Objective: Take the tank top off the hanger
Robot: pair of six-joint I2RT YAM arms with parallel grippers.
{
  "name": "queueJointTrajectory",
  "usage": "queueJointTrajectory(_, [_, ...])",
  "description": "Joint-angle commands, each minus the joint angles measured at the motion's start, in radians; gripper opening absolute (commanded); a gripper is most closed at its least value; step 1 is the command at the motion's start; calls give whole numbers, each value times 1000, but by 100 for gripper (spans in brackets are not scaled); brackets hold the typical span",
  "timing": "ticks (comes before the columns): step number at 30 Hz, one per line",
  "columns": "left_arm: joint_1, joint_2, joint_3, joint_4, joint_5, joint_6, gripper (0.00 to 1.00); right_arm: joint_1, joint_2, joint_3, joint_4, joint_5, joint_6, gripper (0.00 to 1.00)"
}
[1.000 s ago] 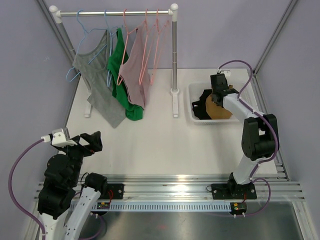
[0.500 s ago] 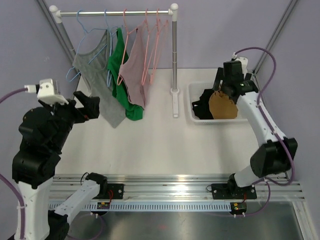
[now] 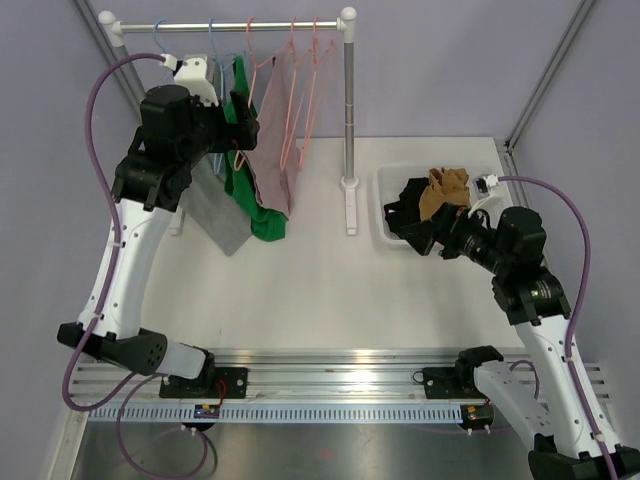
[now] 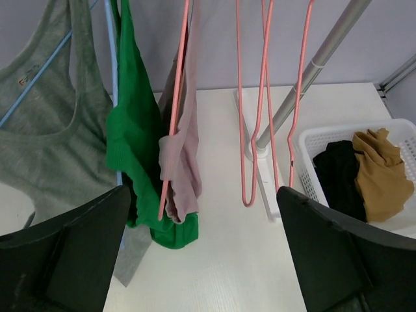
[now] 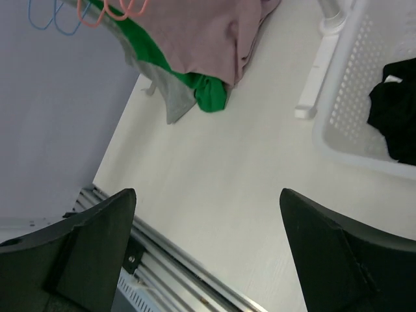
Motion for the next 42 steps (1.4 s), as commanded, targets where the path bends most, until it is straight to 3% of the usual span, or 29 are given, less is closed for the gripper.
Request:
queueJointTrajectory(1, [2, 29, 83, 188, 31, 60, 99, 0, -83, -45, 17, -176, 66, 98])
queueJointTrajectory(5, [2, 114, 102, 274, 6, 121, 98, 0, -138, -82, -12, -221, 88, 96])
queueJointTrajectory(8, [4, 196, 140, 297, -48, 165, 91, 0, -192, -79, -67, -213, 79, 96])
queueJointTrajectory(9, [4, 219, 158, 292, -56, 178, 83, 0, -218, -77, -78, -210, 79, 95])
queueJointTrajectory(18, [17, 391, 229, 279, -73, 212, 65, 0, -291, -44, -184, -233, 49, 95])
queueJointTrajectory(22, [17, 430, 246, 252, -64, 210, 42, 0, -298, -44, -197, -231, 40, 93])
queueJointTrajectory(23, [17, 431, 244, 251, -64, 180, 29, 0, -296, -44, -201, -231, 39, 93])
queueJointTrajectory(26, [17, 421, 246, 251, -54, 164, 13, 1, -296, -47, -201, -222, 31, 92])
queueJointTrajectory(29, [17, 393, 248, 263, -33, 140, 8, 0, -290, -59, -188, -218, 32, 91])
queueJointTrajectory(30, [17, 387, 248, 268, -22, 127, 1, 0, -285, -62, -187, -219, 36, 91])
queueJointTrajectory(42, [16, 321, 375, 219, 47, 46, 0, 0, -272, -51, -178, -224, 28, 91])
